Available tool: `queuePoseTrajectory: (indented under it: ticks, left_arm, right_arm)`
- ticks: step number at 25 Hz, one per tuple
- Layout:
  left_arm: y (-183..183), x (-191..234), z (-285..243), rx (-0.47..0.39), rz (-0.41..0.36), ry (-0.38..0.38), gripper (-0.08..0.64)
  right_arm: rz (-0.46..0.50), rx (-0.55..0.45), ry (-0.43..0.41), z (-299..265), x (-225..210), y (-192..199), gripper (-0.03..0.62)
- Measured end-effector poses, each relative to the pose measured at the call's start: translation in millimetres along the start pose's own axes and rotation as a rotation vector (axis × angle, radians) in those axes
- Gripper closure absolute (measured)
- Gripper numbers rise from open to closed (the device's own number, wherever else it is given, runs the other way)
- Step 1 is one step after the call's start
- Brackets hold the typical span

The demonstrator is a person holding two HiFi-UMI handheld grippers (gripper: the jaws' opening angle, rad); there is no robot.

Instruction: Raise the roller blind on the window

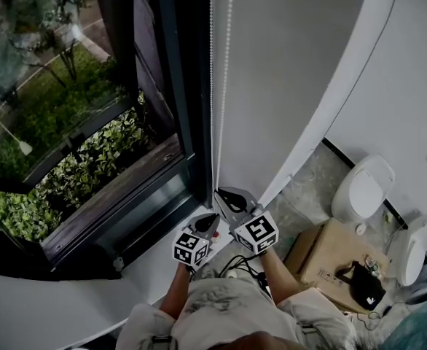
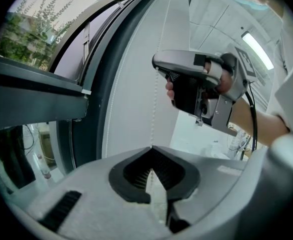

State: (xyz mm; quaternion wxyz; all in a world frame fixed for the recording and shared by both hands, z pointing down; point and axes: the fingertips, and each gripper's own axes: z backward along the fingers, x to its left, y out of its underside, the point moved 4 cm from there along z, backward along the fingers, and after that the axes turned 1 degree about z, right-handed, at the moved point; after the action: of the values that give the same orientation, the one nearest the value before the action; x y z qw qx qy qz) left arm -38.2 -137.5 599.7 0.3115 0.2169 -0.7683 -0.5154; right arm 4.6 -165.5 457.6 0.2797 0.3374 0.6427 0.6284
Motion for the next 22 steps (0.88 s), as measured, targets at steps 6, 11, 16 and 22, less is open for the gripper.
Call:
queuePoseTrajectory:
  ticks: [6, 11, 16, 22]
  left_arm:
    - [1.4, 0.8, 1.7, -0.005, -0.013, -0.004, 0.549]
    - [-1.8, -2.0, 3.3, -0.021, -0.023, -0.006, 0.549]
    - [-1.7, -2.3, 5.0, -0.023, -0.033, -0.006, 0.548]
    - [-3.5, -4.1, 6.3, -0.035, -0.044, -0.001, 0.546]
  right_arm:
    - [0.006, 0.003, 0.007, -0.6, 1.9, 0.9, 0.575]
    - [-0.004, -0.005, 0.017, 1.8, 2.0, -3.5, 0.572]
    - [0.005, -0.011, 0.032, 3.5, 0.5, -3.4, 0.569]
    - [0.031, -0.018, 0.051, 5.3, 1.2, -5.2, 0.566]
